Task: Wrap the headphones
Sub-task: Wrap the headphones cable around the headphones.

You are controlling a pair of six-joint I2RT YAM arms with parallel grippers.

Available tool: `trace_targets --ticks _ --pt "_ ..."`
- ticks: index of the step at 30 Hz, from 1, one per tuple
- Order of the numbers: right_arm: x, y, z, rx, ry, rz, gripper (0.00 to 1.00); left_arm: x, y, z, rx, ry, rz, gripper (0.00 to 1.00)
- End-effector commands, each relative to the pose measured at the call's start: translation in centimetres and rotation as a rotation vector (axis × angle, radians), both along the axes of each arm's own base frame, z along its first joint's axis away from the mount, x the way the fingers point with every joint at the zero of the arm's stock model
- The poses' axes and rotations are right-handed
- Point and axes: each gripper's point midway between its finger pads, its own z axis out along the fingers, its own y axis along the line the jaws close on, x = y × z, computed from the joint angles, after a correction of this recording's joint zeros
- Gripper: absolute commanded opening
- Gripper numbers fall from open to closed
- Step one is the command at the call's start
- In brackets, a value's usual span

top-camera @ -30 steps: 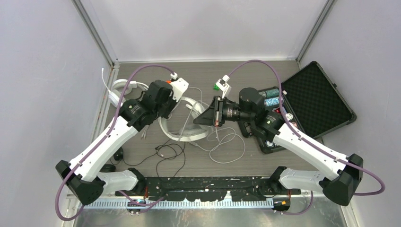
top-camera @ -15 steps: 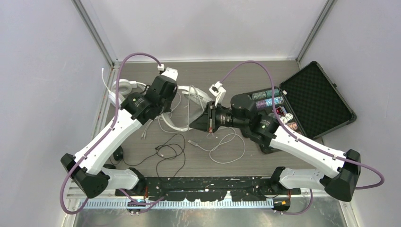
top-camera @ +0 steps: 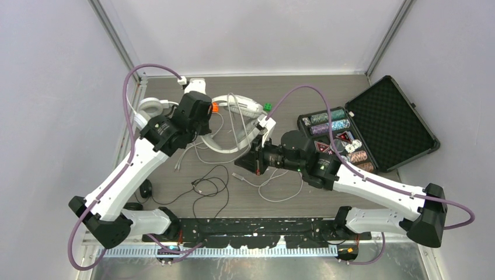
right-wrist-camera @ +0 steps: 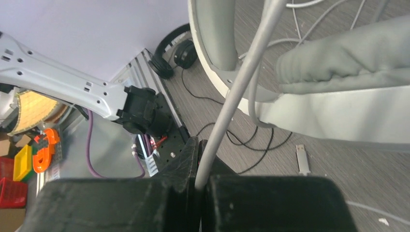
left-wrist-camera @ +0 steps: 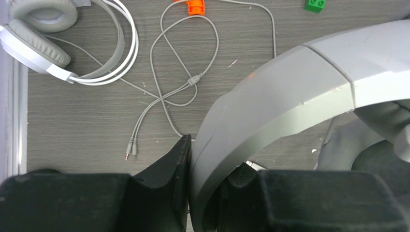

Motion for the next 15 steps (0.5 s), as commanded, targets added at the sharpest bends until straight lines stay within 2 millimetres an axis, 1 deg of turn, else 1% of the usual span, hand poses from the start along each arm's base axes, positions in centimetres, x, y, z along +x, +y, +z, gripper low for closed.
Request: trace_targets --ticks 1,3,11,15 --pt "-0.3 1.0 4.2 0.104 -0.138 0.021 0.03 1.7 -0.6 4.6 -0.205 -0.185 0.093 0.00" --pt "-0.7 1.6 5.0 0.110 -0.152 0.040 0.01 1.8 -1.0 4.4 -0.217 -0.182 0.084 0.00" --pt "-1.2 4.3 5.2 0.076 -0.175 0.088 0.01 2.4 -1.9 3.5 -0.232 -0.171 0.071 0.00" --pt "-1.5 5.2 4.5 0.051 -0.171 0.112 0.01 2.5 -2.2 3.4 -0.237 -0.168 0.066 0.00"
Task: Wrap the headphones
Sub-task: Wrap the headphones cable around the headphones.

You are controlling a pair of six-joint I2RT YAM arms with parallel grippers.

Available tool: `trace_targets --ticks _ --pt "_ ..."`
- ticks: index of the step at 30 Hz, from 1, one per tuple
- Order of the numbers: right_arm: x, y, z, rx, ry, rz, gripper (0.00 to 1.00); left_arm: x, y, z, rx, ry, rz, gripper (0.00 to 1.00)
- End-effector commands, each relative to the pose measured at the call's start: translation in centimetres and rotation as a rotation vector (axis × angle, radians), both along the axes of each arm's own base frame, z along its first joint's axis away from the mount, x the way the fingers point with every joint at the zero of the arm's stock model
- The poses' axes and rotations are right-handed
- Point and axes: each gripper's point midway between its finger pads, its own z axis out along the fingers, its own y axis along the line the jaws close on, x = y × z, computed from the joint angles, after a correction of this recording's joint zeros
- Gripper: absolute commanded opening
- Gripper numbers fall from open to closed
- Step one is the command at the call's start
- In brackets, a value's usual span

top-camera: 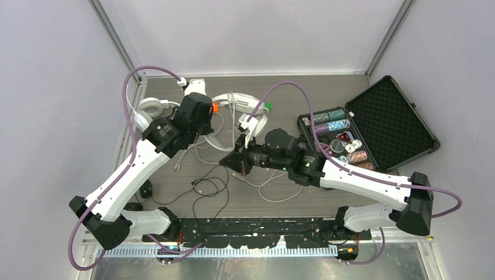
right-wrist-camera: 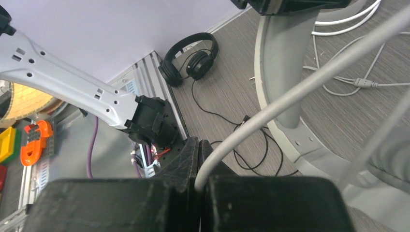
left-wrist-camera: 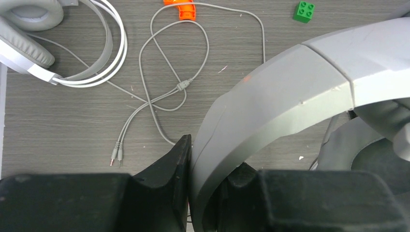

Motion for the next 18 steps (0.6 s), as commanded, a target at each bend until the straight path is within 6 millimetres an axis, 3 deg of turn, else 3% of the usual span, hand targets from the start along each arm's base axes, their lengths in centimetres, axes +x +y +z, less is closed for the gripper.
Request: trace_targets --ticks 1,5,9,13,18 --pt "-0.7 1.1 2.3 0.037 -0.057 0.041 0.01 2.0 -1.5 3.7 -0.168 -0.139 0.046 0.00" --pt "-0.7 0.8 1.7 0.020 -0.056 0.028 0.01 2.0 -1.1 3.8 -0.164 -0.147 0.055 0.00" --pt "-0.3 -1.2 -0.7 -0.056 -0.066 -0.022 0.01 1.7 -0.5 4.3 -0.208 -0.135 0.066 0.00" --pt "0.3 -3.3 -2.4 -0.088 -0.166 -0.061 0.08 1.0 -0.6 5.8 -0.286 -0.139 0.054 0.00" --pt "0.8 -4.3 -2.3 -0.065 -0.277 -0.080 0.14 0.0 -1.1 7.4 -0.353 -0.136 0.027 0.00"
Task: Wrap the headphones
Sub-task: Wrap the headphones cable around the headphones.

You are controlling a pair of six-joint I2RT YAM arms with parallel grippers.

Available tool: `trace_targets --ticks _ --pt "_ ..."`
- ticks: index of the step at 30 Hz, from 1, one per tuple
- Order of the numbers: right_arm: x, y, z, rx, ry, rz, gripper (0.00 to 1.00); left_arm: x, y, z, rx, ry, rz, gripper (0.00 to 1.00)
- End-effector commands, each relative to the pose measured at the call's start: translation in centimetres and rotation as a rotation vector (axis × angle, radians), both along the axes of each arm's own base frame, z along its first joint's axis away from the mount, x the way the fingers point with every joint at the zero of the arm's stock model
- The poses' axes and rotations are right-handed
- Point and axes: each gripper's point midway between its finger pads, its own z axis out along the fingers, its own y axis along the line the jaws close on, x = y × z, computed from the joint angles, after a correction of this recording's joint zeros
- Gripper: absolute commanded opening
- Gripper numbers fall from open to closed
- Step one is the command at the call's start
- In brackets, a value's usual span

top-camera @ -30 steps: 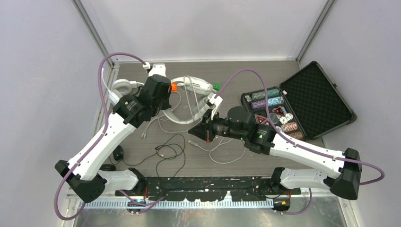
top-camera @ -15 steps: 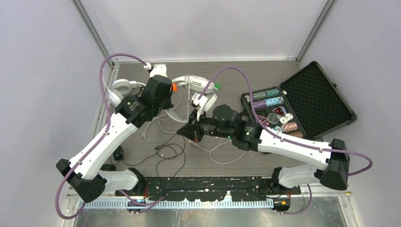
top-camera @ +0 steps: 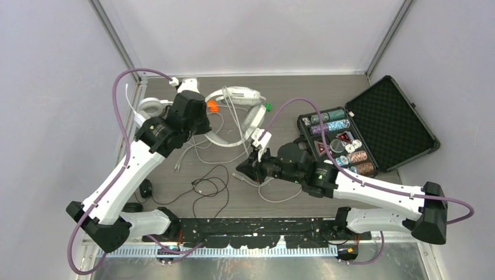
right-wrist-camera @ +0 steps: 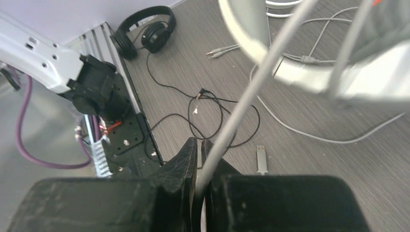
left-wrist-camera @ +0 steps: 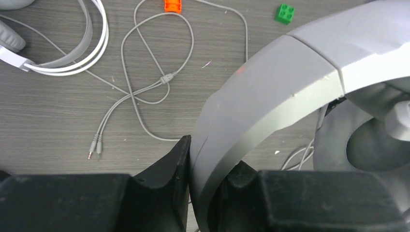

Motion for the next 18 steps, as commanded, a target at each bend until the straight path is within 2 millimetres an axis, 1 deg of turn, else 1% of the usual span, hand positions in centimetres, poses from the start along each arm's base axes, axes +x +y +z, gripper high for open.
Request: trace_targets --ticks 1,5,11,14,18 --pt "0.5 -0.5 1.5 0.037 -0.158 0.002 0.14 0.4 -0.9 7.5 -0.261 -0.171 0.040 0.00" --pt "0.7 -0.1 0.3 0.021 -0.185 0.018 0.16 0.2 -1.0 8.3 -0.297 -0.182 0.038 0.00" --pt "1.1 0.0 -1.4 0.042 -0.232 0.010 0.16 -0.4 -1.9 9.4 -0.361 -0.176 0.005 0.00" --pt "1.2 0.1 -2.6 0.055 -0.259 0.010 0.18 -0.7 -2.0 9.8 -0.363 -0.168 -0.004 0.00" --pt "1.7 0.4 -5.1 0.037 -0.253 0.008 0.21 -0.9 -1.8 10.4 -0.366 -0.176 -0.007 0.00"
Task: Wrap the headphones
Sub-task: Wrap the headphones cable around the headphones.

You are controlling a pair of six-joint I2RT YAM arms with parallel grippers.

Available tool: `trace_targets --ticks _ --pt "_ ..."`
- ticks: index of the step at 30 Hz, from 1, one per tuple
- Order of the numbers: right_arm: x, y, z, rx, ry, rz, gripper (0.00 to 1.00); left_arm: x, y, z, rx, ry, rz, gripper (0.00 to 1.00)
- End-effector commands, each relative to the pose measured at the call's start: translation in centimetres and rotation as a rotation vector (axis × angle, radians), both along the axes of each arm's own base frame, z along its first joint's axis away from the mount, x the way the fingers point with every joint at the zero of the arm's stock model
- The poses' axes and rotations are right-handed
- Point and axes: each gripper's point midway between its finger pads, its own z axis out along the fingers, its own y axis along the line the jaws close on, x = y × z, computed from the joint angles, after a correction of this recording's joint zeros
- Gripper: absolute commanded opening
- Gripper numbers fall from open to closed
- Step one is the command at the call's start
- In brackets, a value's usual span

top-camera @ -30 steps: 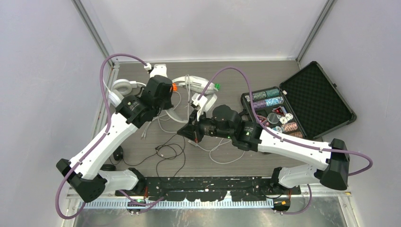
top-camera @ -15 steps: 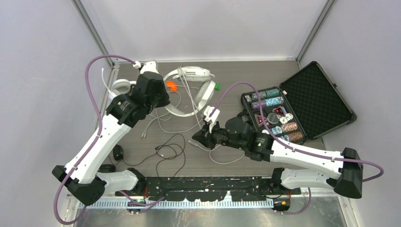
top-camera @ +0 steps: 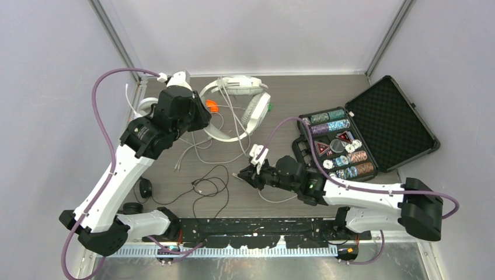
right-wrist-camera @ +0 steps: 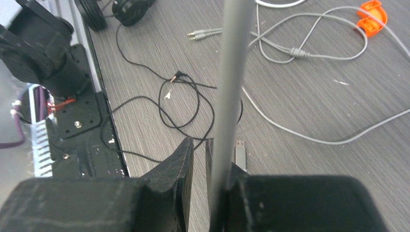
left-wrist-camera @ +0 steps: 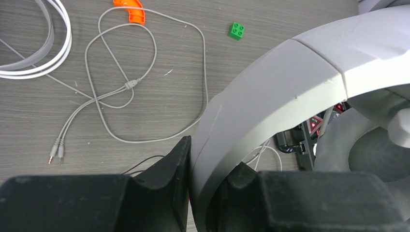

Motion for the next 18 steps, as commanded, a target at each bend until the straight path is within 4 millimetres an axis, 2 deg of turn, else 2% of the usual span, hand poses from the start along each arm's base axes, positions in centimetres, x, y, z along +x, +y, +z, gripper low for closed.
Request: trace_targets --ticks 1,4,8,11,15,18 --pt "1.1 1.0 0.7 0.087 -0.075 -0.012 0.22 0.1 -0.7 5.7 -0.167 -0.128 0.008 0.00" --pt "1.4 1.3 -0.5 0.108 -0.082 -0.007 0.22 -0.1 -0.6 6.0 -0.168 -0.128 0.005 0.00" --pt "1.8 1.2 -1.5 0.136 -0.074 0.007 0.17 -0.1 -0.1 6.1 -0.136 -0.131 0.009 0.00" --pt "2.1 0.4 -2.4 0.155 -0.048 -0.012 0.14 -0.2 0.5 6.6 -0.099 -0.129 0.010 0.00" --pt "3.6 -1.3 -3.3 0.181 -0.001 -0.081 0.02 -0.4 0.9 7.5 -0.075 -0.131 -0.023 0.00" --pt "4.4 -2.2 -3.2 0.211 0.030 -0.103 0.01 -0.5 1.3 8.1 -0.050 -0.139 -0.041 0.00"
